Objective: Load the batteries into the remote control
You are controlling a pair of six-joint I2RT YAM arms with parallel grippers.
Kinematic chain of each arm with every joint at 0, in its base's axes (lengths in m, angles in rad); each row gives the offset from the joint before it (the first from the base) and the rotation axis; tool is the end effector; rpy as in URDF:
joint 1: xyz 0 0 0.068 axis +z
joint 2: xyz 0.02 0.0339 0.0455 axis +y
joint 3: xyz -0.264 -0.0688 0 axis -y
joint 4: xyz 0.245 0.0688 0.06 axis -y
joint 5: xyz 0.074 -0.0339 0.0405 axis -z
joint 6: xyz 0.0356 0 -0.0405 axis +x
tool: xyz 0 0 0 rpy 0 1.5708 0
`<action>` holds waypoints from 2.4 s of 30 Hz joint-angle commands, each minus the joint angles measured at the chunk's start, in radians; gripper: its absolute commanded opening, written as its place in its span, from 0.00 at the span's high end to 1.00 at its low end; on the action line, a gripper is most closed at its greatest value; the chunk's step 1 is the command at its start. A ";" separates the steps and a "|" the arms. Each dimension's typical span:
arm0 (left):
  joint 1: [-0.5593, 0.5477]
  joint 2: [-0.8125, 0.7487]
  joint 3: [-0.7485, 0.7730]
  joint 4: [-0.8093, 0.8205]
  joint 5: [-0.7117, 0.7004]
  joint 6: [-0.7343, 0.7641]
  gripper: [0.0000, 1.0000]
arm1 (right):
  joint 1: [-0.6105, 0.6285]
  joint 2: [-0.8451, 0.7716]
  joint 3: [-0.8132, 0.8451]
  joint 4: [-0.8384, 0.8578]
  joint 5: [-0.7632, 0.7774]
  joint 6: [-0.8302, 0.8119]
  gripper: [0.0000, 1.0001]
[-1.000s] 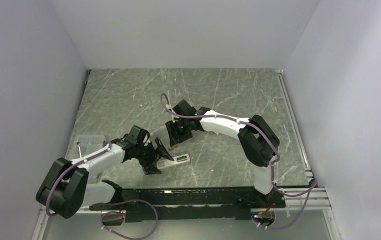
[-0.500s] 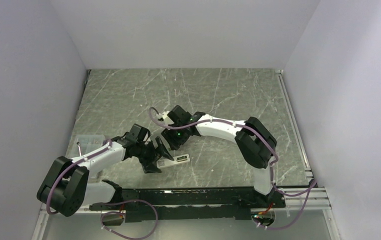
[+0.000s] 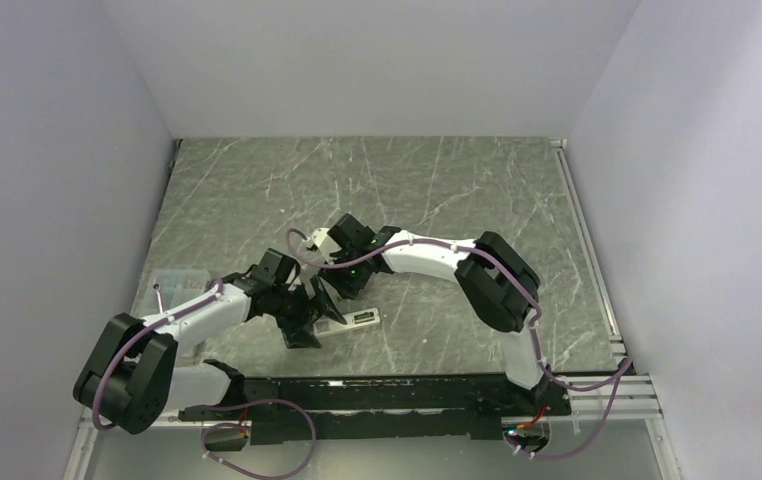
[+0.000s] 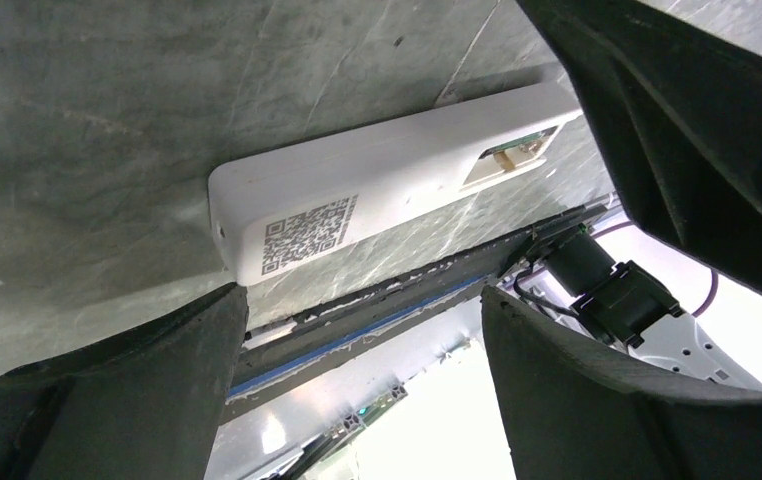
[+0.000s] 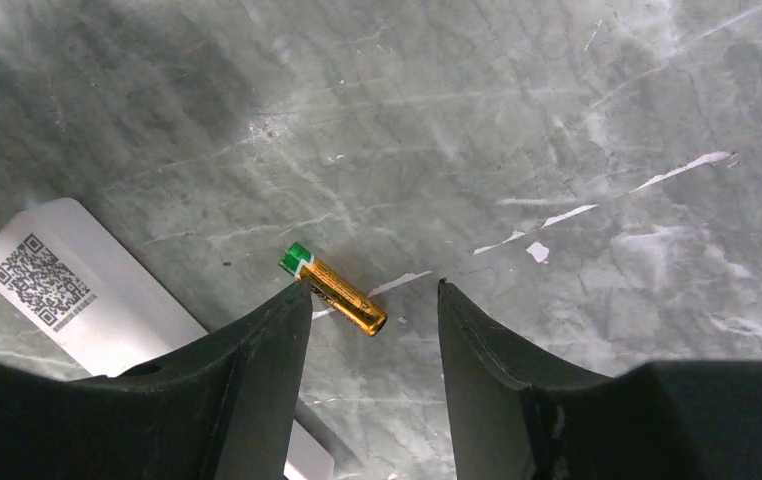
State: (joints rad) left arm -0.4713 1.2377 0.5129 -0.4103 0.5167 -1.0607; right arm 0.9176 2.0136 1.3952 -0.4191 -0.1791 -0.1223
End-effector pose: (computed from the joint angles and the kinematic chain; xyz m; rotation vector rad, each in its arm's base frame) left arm 0.1713 -0.1070 0.1503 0.6856 -2.8477 1.0056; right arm 0.2520 0.3397 0.1650 -1.3852 2.2876 0.5041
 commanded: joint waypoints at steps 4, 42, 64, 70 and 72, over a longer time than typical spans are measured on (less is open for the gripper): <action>-0.004 -0.039 0.019 -0.010 0.002 0.019 0.08 | 0.038 0.014 0.038 -0.019 0.022 -0.056 0.50; -0.004 -0.091 0.001 -0.025 -0.014 0.006 0.08 | 0.088 -0.007 0.007 -0.063 -0.029 -0.077 0.61; 0.007 -0.102 0.013 -0.055 -0.026 0.027 0.08 | 0.115 0.010 -0.021 -0.053 0.113 -0.005 0.98; 0.007 -0.109 0.017 -0.065 -0.029 0.032 0.08 | 0.108 -0.018 -0.022 -0.023 0.121 0.034 1.00; 0.007 -0.109 0.023 -0.070 -0.030 0.037 0.08 | 0.101 -0.033 -0.021 -0.013 0.118 0.056 1.00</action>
State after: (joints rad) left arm -0.4652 1.1469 0.4969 -0.5037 0.4740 -1.0496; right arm 1.0210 2.0102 1.3834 -0.4522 -0.0845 -0.1108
